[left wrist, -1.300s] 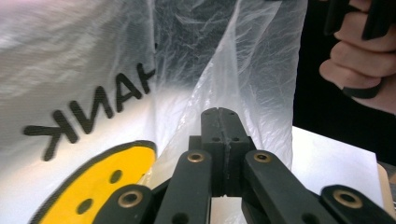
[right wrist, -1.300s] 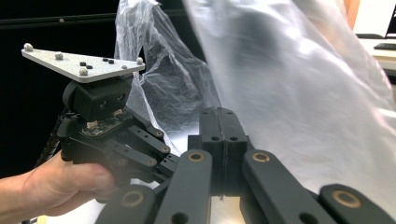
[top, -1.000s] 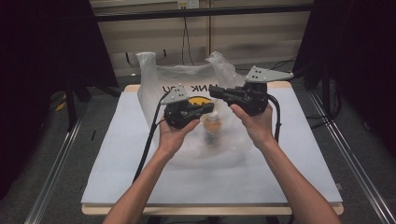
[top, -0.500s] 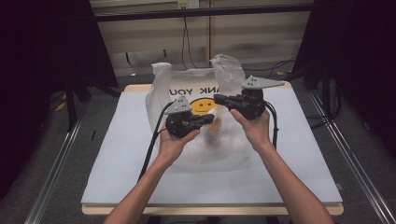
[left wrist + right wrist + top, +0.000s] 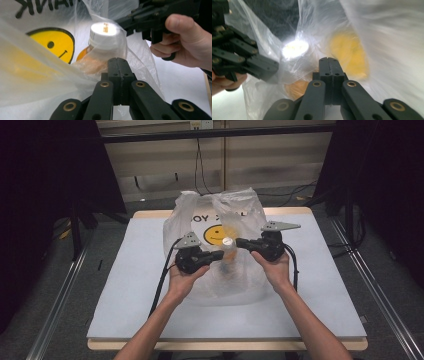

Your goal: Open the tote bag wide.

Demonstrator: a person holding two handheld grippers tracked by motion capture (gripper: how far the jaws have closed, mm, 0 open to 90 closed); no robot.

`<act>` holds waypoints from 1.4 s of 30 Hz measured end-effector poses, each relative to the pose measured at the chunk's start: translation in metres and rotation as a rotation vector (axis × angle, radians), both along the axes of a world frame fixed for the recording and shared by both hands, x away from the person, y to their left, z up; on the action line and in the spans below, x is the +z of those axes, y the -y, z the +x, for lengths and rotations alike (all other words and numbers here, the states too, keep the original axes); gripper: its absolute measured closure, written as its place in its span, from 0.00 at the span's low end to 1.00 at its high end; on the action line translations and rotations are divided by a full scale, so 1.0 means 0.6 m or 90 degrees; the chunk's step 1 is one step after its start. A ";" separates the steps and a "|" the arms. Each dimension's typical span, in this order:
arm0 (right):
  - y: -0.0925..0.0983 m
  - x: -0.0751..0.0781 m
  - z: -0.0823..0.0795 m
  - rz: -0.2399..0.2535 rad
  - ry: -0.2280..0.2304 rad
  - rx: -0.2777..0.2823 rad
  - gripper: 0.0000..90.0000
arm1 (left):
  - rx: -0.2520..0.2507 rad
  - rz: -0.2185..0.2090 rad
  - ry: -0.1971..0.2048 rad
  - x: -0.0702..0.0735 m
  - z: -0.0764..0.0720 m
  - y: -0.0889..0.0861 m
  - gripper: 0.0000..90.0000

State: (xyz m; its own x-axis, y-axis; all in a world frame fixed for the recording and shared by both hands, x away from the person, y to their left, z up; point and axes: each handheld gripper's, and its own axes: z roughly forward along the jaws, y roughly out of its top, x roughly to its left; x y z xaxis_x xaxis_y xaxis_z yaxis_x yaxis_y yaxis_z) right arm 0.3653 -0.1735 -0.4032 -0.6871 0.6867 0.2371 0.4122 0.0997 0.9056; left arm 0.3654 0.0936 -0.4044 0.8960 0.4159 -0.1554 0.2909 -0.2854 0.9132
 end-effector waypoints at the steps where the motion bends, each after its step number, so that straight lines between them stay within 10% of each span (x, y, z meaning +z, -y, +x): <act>1: -0.001 -0.005 -0.001 -0.007 -0.002 -0.005 1.00 | 0.002 -0.001 -0.005 -0.004 0.001 0.000 1.00; 10: 0.014 -0.056 -0.008 -0.011 -0.046 0.001 1.00 | 0.013 0.001 -0.040 -0.038 0.013 -0.025 1.00; 18: 0.002 -0.087 -0.016 -0.086 -0.081 0.046 1.00 | 0.047 0.048 -0.084 -0.080 0.017 -0.044 1.00; 19: 0.003 -0.087 -0.017 -0.092 -0.083 0.048 1.00 | 0.004 0.082 -0.021 -0.084 0.035 -0.052 1.00; 20: 0.005 -0.087 -0.018 -0.099 -0.082 0.048 1.00 | 0.088 0.046 -0.122 -0.088 0.013 -0.047 1.00; 22: 0.012 -0.088 -0.020 -0.089 -0.080 0.042 1.00 | 0.008 0.086 -0.028 -0.097 0.042 -0.061 1.00; 27: 0.035 -0.107 -0.015 -0.104 -0.097 0.019 1.00 | 0.083 0.067 -0.116 -0.120 0.035 -0.068 1.00; 32: 0.037 -0.135 -0.010 -0.147 -0.130 0.016 1.00 | 0.068 0.114 -0.135 -0.132 0.037 -0.078 1.00; 34: 0.031 -0.142 -0.008 -0.176 -0.135 0.029 1.00 | 0.018 0.163 -0.070 -0.141 0.054 -0.083 1.00; 36: 0.030 -0.144 -0.009 -0.185 -0.139 0.035 1.00 | 0.045 0.176 -0.085 -0.137 0.048 -0.082 1.00; 39: 0.037 -0.143 -0.013 -0.193 -0.139 0.037 1.00 | -0.058 0.311 0.073 -0.126 0.076 -0.090 1.00; 41: 0.042 -0.143 -0.014 -0.184 -0.143 0.035 1.00 | -0.026 0.255 -0.007 -0.134 0.059 -0.084 1.00; 42: 0.043 -0.142 -0.015 -0.184 -0.143 0.034 1.00 | -0.032 0.263 0.008 -0.132 0.059 -0.085 1.00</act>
